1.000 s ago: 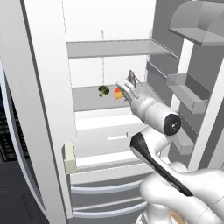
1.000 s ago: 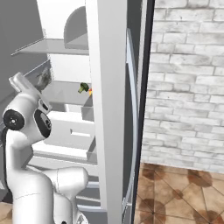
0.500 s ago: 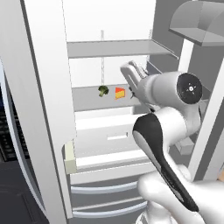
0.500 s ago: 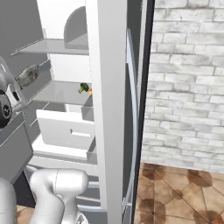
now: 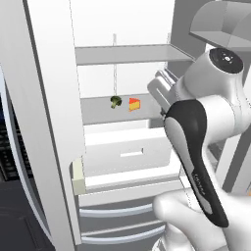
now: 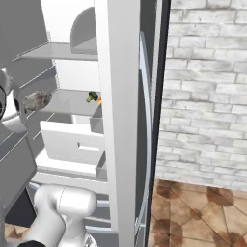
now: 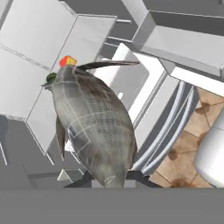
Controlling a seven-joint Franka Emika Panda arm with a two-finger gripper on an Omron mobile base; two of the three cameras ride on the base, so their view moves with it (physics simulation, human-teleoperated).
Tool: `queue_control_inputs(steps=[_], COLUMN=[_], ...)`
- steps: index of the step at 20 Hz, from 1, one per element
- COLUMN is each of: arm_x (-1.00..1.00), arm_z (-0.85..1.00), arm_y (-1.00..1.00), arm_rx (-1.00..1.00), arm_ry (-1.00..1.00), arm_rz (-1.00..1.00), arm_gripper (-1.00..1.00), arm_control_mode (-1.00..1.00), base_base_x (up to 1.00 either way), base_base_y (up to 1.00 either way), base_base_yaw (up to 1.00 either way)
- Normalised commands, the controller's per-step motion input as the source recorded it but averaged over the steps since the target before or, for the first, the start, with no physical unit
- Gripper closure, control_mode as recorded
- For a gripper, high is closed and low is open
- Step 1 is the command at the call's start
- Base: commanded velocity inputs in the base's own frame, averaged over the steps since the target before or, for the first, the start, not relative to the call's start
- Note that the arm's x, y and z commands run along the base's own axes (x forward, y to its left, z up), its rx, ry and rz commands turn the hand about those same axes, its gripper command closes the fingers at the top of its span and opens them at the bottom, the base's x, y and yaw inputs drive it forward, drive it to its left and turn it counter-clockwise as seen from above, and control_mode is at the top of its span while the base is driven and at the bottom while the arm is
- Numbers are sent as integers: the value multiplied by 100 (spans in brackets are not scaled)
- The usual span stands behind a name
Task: Take the cheese, fish, and broccoli from the fridge and place them on the plate on the dining counter to create an appetizer plate.
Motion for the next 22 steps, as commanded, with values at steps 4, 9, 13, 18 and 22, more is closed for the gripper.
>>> queue_control_inputs(steps=[4, 9, 13, 18, 22], arm_x=[4, 6, 21, 8, 0], arm_z=[-41, -47, -26, -20, 0], arm_y=[-15, 0, 0, 0, 0], arm_rx=[0, -1, -3, -8, 0], arm_ry=[31, 25, 13, 4, 0], arm_rz=[6, 9, 0, 0, 0], arm_gripper=[100, 100, 100, 100, 100], arm_control_mode=[-100, -100, -100, -100, 100], base_base_x=[0, 0, 0, 0, -61], base_base_y=[0, 0, 0, 0, 9], base_base_yaw=[0, 0, 0, 0, 0])
